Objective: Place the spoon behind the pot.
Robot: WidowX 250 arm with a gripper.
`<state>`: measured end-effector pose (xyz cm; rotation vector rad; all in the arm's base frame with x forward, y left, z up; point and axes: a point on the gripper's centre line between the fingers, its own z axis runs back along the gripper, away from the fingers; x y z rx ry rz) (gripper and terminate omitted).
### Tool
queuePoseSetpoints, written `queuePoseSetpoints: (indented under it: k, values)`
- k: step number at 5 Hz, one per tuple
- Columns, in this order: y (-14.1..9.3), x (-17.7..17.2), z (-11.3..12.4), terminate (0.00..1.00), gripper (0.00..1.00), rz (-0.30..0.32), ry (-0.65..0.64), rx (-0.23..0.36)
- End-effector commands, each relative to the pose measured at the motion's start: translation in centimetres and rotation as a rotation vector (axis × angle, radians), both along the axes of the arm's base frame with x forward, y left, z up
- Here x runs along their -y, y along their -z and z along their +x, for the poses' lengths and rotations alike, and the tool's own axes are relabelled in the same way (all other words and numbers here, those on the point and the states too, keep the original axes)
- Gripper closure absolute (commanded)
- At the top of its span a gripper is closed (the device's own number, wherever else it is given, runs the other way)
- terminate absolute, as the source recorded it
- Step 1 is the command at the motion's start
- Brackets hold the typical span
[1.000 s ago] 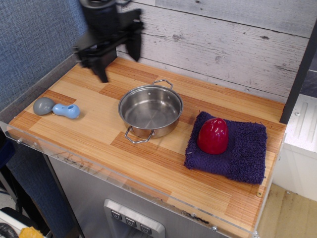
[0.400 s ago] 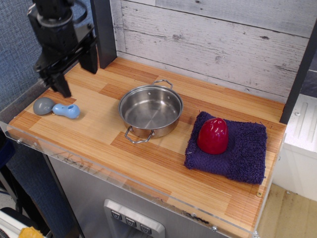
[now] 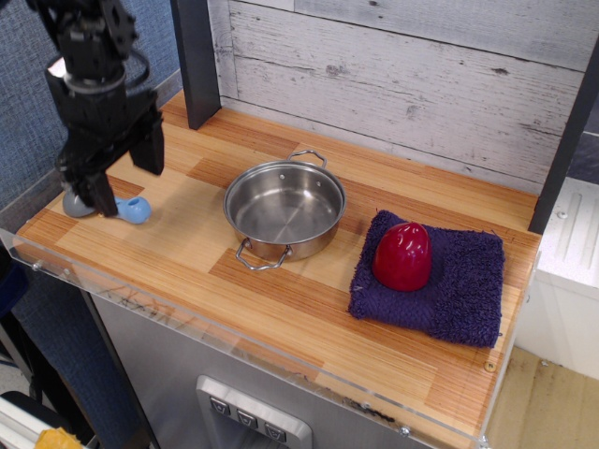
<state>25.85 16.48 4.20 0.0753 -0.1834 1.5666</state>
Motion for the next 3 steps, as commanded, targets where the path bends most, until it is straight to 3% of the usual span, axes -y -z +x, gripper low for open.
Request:
queuePoseSetpoints:
  k: [1, 2, 3]
  values:
    - [0.69, -1.38, -0.32, 0.00, 0.00, 0.052, -0.036, 0.011]
    - [1.47, -1.61, -0.41, 0.00, 1.00, 0.067, 0.012, -0.011]
    - [1.66, -1.38, -0.60, 0.00, 1.00, 0.099, 0.056, -0.028]
